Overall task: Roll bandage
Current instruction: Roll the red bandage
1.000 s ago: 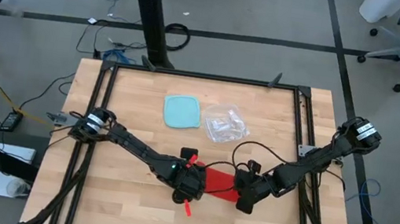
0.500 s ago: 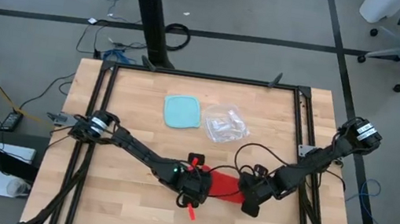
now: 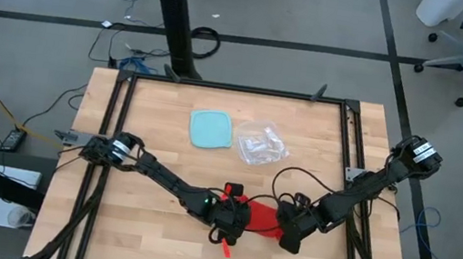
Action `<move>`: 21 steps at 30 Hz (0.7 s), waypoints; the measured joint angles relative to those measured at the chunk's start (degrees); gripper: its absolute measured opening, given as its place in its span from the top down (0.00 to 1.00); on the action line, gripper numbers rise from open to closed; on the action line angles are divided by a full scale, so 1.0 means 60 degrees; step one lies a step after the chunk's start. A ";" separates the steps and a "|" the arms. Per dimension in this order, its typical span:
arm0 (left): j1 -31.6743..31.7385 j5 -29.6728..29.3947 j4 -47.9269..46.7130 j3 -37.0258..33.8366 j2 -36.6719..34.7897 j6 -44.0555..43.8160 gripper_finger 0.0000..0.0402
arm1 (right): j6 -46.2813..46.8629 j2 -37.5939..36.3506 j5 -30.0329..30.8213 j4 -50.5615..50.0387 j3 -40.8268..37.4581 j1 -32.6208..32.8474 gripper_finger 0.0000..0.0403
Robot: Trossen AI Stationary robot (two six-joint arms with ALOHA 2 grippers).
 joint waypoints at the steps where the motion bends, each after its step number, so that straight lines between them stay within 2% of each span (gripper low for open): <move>1: 0.0000 -0.0001 -0.0195 0.0119 0.0005 0.0006 0.82 | 0.0006 0.0000 -0.0058 -0.0025 0.0000 0.0000 0.76; 11: -0.0069 0.0014 -0.3010 0.1648 0.0073 0.0248 0.82 | 0.0013 0.0000 -0.0280 -0.0436 0.0004 0.0005 0.76; 21: -0.0127 -0.0123 -0.3234 0.2490 0.0059 0.0545 0.82 | -0.0412 0.0000 0.0519 0.0217 0.0007 0.0040 0.76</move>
